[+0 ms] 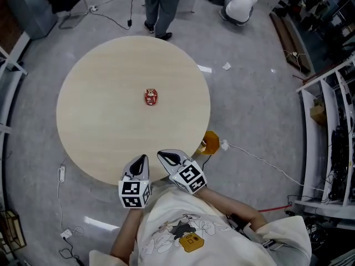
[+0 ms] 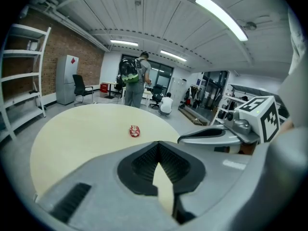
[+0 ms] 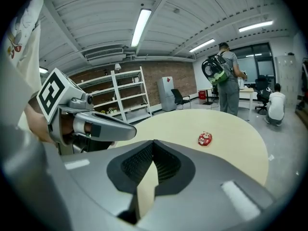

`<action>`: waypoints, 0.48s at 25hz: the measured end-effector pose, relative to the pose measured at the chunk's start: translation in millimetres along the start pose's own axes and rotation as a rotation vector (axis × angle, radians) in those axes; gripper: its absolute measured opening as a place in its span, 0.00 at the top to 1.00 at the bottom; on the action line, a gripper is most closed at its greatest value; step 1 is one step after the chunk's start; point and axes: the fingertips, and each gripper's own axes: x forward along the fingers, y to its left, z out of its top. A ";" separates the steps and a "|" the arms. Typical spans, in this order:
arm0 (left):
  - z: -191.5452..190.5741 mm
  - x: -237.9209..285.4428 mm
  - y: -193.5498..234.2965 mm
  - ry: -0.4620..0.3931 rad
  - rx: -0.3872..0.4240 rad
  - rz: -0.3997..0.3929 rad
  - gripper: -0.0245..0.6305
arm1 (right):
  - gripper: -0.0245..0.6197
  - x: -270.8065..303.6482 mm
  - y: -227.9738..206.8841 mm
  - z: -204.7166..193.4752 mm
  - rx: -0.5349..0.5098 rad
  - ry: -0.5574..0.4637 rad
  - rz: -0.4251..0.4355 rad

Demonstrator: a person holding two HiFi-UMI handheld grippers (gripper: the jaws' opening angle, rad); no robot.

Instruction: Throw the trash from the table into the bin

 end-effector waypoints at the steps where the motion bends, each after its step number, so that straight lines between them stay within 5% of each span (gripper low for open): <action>1: 4.8 2.6 1.8 -0.010 -0.018 0.017 0.96 | 0.95 1.5 -3.3 3.9 -0.009 0.006 0.017; 8: 31.8 42.0 -1.7 -0.043 -0.089 0.066 0.96 | 0.95 15.6 -45.2 27.7 -0.044 0.014 0.093; 12: 49.6 59.6 -9.5 -0.053 -0.131 0.090 0.96 | 0.73 23.8 -64.7 29.9 -0.012 0.037 0.154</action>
